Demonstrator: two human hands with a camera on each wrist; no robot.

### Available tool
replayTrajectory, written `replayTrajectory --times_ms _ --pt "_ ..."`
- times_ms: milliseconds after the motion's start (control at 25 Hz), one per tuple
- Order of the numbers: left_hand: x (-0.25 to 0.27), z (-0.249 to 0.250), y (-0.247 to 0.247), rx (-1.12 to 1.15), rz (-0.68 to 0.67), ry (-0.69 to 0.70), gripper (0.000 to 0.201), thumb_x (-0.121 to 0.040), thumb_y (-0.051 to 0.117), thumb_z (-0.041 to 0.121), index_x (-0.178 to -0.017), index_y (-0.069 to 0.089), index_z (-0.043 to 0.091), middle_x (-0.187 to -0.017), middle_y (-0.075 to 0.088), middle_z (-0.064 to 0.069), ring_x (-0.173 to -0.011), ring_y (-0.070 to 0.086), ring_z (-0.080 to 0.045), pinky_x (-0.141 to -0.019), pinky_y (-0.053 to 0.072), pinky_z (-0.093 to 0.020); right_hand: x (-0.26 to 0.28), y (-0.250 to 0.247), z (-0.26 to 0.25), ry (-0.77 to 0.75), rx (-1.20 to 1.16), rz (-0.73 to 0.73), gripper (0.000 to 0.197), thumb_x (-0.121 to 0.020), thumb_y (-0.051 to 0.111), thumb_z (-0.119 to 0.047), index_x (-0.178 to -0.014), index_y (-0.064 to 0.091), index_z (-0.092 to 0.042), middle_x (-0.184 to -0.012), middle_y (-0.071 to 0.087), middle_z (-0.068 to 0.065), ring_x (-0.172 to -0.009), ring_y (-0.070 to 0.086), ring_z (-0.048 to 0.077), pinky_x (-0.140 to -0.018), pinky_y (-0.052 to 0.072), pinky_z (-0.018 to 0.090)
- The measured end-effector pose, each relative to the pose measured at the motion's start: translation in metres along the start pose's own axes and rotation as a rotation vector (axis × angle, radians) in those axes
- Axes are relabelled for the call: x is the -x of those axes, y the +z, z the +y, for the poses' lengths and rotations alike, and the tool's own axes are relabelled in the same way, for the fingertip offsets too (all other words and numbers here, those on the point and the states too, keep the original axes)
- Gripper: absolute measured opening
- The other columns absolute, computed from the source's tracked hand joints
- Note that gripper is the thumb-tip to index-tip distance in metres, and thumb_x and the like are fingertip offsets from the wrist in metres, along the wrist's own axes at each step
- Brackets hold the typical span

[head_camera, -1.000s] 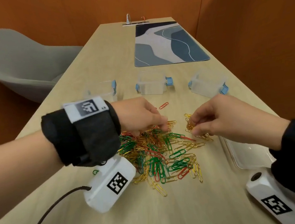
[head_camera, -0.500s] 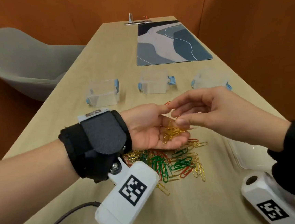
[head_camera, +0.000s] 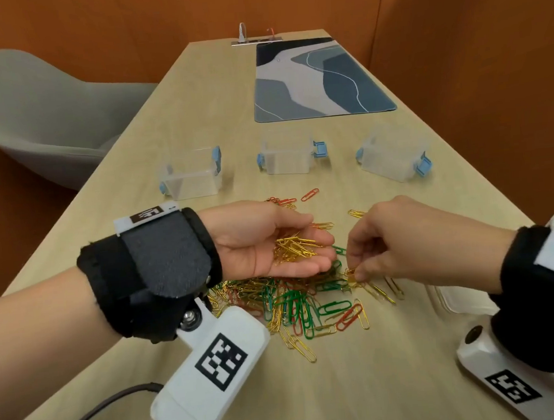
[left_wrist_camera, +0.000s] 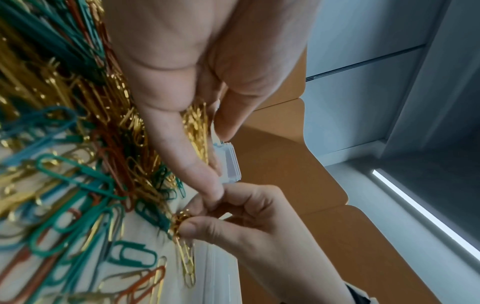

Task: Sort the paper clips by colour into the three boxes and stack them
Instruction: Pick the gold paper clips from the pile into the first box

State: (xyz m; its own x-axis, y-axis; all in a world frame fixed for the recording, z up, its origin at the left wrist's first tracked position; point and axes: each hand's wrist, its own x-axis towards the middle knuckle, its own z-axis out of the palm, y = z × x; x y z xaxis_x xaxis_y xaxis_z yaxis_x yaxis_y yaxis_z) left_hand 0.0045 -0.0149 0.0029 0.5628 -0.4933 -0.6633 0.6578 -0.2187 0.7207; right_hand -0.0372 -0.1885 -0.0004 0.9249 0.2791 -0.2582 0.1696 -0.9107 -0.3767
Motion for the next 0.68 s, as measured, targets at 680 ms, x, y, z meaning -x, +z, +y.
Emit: replayTrajectory --times_ms 680 --pt "0.017 0.002 -0.034 -0.061 0.109 0.05 0.031 -0.075 0.057 0.033 -0.051 0.043 0.019 -0.041 0.036 0.008 -0.028 0.03 -0.002 -0.024 0.023 -0.009 0.001 0.005 -0.008 -0.175 -0.117 0.08 0.043 -0.066 0.072 -0.05 -0.106 0.06 -0.04 -0.101 0.059 -0.019 -0.089 0.056 -0.001 -0.069 0.043 0.011"
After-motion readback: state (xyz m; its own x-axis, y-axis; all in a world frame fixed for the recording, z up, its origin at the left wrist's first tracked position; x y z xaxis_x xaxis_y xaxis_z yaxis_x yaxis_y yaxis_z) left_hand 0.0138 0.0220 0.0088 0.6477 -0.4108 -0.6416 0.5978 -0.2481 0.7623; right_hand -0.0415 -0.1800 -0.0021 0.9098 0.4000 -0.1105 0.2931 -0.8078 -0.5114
